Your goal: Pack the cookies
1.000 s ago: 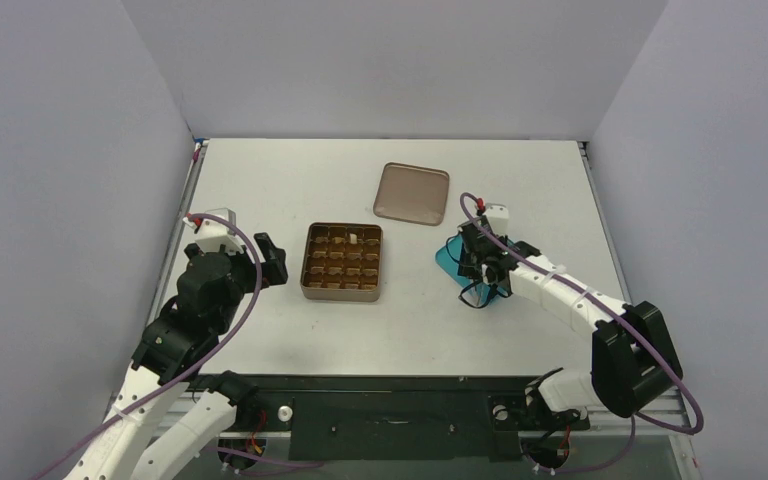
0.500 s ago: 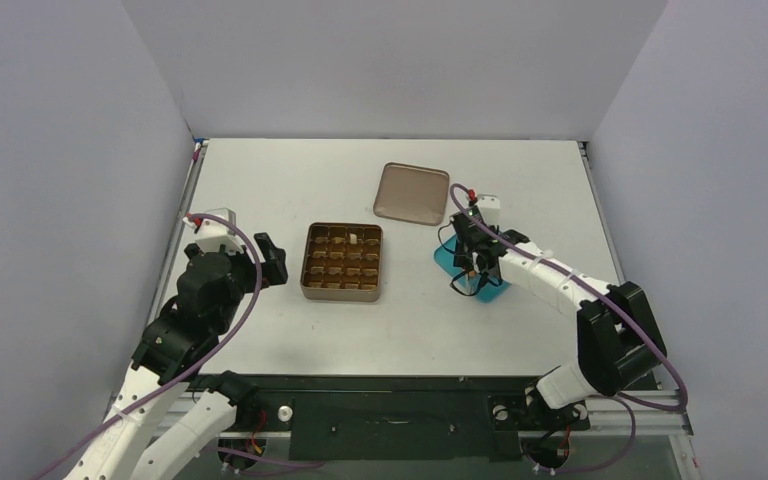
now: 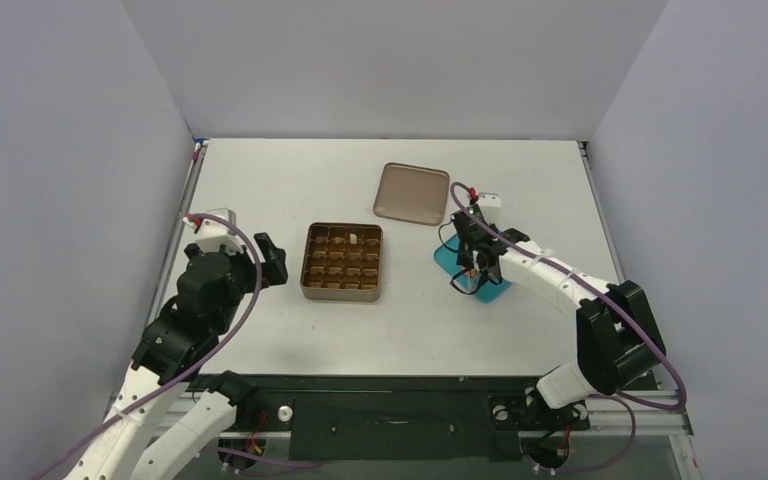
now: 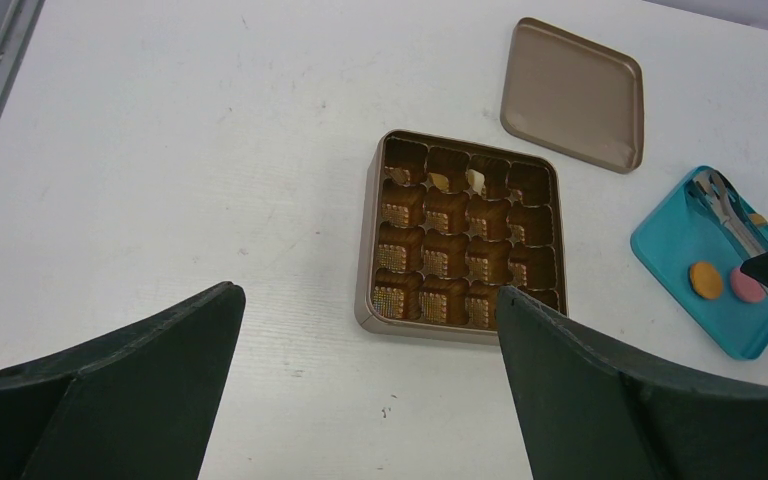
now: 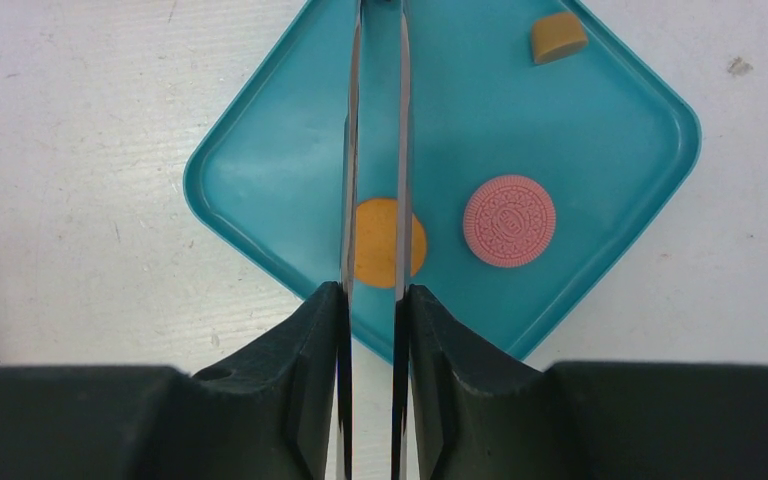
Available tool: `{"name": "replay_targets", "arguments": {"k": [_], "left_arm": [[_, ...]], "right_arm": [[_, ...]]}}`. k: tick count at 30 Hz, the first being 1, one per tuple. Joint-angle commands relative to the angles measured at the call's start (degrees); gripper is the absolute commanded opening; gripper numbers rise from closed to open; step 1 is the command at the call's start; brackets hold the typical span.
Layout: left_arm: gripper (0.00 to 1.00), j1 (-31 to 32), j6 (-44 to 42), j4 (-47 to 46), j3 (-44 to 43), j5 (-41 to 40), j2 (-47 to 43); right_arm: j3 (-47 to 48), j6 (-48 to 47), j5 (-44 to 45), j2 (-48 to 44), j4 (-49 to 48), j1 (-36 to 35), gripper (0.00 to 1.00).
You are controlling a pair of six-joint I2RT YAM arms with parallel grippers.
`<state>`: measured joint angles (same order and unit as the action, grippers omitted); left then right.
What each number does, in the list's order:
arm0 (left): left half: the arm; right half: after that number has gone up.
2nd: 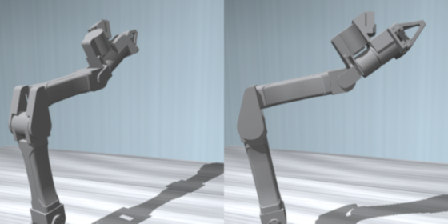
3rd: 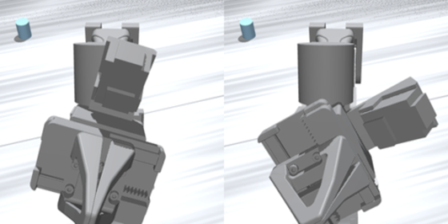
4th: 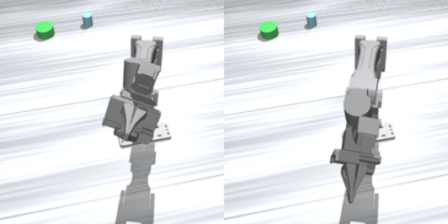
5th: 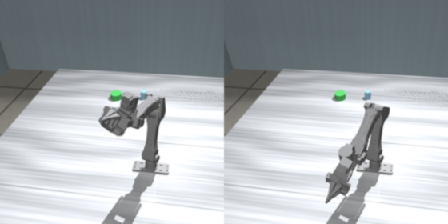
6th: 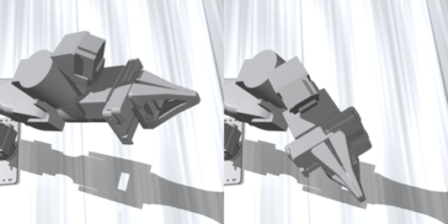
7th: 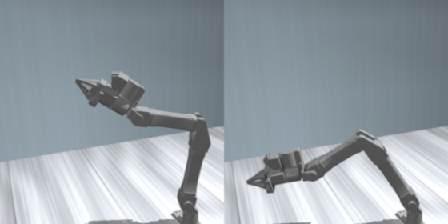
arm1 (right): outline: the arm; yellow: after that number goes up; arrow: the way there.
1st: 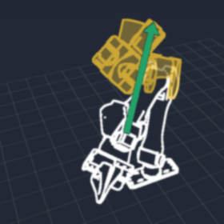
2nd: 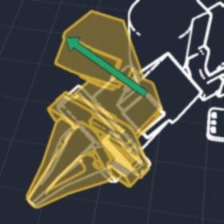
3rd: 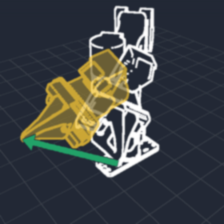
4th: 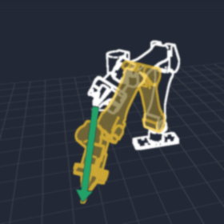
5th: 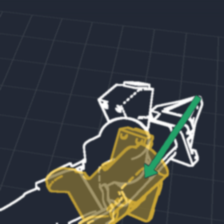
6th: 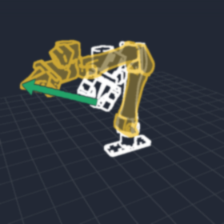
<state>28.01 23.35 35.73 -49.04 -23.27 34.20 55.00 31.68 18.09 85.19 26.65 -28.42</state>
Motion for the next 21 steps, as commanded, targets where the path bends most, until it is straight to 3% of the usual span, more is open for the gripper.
{"name": "replay_targets", "arguments": {"k": [1,8,21], "left_arm": [[0.97,-0.2,-0.2,-3.1,-0.4,0.4,-0.2],[0.97,-0.2,-0.2,-3.1,-0.3,0.4,-0.2],[0.97,-0.2,-0.2,-3.1,-0.4,0.4,-0.2]], "right_arm": [[1.6,-0.9,2.7,-2.6,0.2,0.4,0.19],[1.5,-1.5,5.2,-7.7,3.5,-1.9,0.17],[6.9,-0.7,6.8,-12.1,9.2,-12.9,0.17]]}}
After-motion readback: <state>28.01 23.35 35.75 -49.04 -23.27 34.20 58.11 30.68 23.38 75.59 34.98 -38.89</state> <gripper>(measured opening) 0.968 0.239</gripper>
